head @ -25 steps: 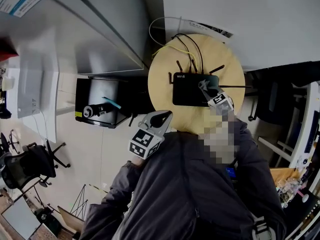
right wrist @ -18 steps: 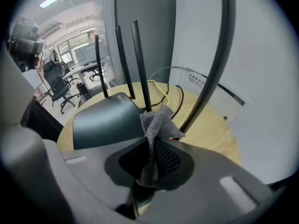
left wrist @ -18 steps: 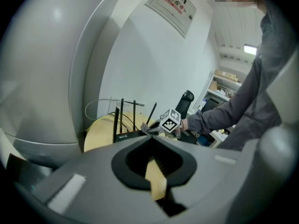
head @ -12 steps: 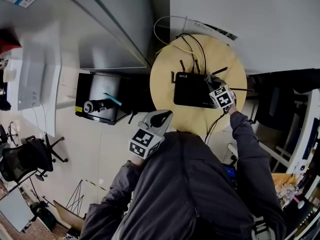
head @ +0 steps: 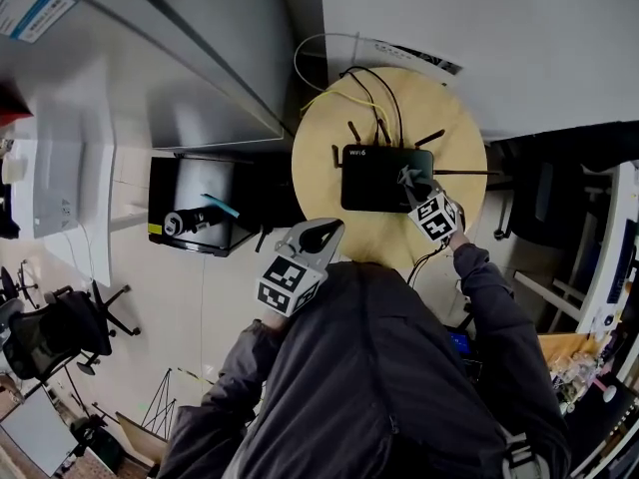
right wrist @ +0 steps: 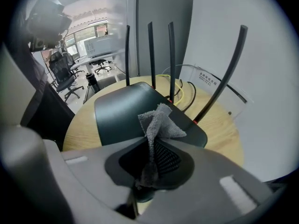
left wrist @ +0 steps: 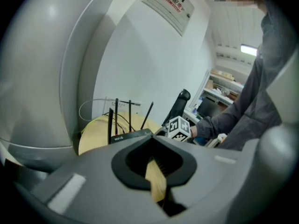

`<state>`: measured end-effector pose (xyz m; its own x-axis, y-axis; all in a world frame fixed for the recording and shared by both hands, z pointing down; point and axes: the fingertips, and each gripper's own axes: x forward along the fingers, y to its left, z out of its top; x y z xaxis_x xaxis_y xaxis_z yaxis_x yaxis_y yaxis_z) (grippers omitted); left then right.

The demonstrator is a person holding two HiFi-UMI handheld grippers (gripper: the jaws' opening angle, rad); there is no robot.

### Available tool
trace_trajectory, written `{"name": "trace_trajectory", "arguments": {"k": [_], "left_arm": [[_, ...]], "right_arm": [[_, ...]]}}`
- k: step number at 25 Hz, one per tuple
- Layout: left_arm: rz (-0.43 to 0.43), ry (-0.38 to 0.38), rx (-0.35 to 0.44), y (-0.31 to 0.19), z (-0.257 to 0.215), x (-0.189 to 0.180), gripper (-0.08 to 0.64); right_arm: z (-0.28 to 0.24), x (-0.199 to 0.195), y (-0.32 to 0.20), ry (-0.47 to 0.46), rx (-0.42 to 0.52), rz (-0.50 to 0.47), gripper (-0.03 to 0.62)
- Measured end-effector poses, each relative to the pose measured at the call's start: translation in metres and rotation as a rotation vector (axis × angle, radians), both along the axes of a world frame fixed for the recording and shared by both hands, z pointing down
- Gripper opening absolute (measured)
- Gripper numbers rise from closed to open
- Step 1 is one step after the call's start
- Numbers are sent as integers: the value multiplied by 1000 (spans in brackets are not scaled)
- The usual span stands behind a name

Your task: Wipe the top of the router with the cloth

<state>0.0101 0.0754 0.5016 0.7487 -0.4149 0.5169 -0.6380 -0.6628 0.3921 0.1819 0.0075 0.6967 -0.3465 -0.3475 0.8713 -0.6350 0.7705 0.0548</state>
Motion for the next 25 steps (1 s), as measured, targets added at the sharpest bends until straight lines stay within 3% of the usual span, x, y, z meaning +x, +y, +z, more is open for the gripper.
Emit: {"name": "trace_trajectory", "arguments": {"k": [15, 21, 25], "left_arm": [[12, 6, -9, -6, 3, 5, 0], [-1, -1, -14, -6, 4, 5, 0], [-11, -8, -16, -5, 4, 4, 0]], "right_arm": [[-2, -6, 63, -50, -72, -44, 29], [-2, -2, 58, -46, -95, -159, 29], [-5, 29, 5, -18, -1, -42, 29]]}}
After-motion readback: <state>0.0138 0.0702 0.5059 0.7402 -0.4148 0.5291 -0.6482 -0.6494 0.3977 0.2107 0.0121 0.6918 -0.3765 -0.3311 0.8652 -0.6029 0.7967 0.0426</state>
